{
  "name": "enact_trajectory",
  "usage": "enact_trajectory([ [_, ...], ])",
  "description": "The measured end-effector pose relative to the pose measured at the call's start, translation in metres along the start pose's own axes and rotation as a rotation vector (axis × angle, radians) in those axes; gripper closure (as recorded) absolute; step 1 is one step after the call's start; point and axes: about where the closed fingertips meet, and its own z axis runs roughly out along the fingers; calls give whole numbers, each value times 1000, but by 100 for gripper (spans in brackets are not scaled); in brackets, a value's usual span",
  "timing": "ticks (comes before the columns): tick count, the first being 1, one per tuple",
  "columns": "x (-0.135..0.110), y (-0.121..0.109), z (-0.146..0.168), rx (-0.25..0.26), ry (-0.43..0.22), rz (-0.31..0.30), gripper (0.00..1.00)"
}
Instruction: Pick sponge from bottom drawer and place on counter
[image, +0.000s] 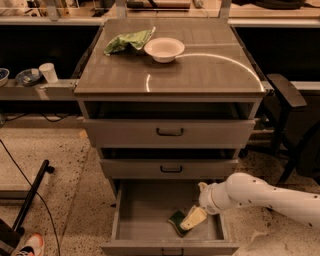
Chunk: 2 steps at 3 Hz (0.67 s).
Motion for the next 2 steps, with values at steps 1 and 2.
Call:
enact_trajectory([
  [1, 10, -33, 22, 37, -18, -17, 0],
  [2, 28, -53, 63, 15, -71, -59, 0],
])
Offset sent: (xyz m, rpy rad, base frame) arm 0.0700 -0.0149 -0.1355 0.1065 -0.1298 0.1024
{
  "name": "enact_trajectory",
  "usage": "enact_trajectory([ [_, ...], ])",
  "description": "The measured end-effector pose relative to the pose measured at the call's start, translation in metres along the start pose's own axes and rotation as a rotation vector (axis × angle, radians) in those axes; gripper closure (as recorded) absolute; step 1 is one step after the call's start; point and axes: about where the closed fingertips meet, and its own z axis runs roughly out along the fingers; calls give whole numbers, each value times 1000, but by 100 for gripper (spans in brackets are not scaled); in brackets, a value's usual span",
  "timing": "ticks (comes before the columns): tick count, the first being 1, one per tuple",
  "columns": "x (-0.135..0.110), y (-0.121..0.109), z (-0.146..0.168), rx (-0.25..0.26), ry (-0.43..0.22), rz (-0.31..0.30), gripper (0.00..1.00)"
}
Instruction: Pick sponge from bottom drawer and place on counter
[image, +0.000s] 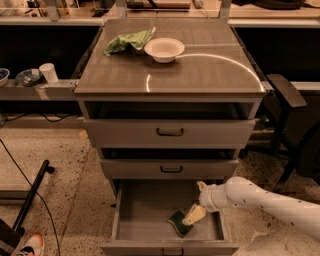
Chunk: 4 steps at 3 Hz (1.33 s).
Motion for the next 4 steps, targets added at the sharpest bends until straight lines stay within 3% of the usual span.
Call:
enact_trajectory([
  [1, 12, -11, 21, -57, -133, -48, 0],
  [2, 12, -7, 22, -79, -120, -88, 0],
  [3, 32, -21, 39, -56, -47, -100, 0],
  [4, 62, -34, 62, -74, 12, -166, 0],
])
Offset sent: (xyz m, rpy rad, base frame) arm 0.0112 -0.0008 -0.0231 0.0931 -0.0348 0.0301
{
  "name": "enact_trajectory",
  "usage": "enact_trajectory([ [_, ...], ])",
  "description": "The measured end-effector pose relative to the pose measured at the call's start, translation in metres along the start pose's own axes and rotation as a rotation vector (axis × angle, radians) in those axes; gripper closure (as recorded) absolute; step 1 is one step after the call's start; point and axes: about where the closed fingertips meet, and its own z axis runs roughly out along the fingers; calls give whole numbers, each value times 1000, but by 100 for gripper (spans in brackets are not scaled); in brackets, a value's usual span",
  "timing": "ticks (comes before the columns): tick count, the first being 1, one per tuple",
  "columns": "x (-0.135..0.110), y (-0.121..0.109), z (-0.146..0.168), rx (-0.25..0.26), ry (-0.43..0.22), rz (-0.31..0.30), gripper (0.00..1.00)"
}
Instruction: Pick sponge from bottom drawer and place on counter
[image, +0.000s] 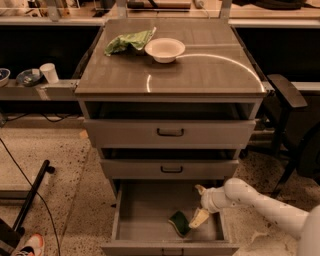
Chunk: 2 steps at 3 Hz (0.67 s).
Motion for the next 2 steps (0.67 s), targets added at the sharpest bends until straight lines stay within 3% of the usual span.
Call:
enact_trajectory([
  [1, 30, -6, 21, -48, 5, -75, 16],
  [2, 57, -8, 43, -111, -24, -137, 14],
])
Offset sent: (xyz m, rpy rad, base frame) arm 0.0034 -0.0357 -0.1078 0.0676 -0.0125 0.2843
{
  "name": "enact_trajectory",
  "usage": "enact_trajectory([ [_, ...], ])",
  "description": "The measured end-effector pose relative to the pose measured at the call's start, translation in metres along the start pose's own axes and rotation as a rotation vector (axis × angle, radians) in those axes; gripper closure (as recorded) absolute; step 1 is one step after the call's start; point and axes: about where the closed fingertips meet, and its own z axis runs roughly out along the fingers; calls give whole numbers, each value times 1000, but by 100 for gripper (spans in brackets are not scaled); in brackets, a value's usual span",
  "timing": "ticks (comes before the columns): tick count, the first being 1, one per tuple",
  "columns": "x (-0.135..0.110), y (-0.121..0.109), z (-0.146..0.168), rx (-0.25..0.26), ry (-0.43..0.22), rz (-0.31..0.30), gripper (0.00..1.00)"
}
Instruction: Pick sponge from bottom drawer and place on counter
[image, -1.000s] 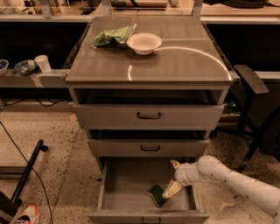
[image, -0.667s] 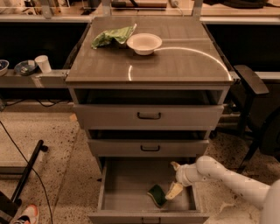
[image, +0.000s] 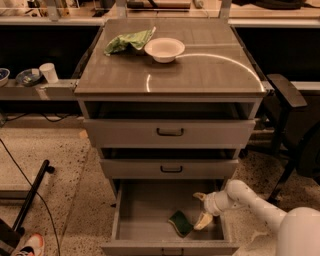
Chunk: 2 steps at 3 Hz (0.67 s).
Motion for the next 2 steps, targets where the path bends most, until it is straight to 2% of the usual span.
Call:
enact_trajectory([
  [1, 26, -2, 18, -36, -24, -23, 14],
  [2, 52, 0, 38, -69, -61, -15, 16],
])
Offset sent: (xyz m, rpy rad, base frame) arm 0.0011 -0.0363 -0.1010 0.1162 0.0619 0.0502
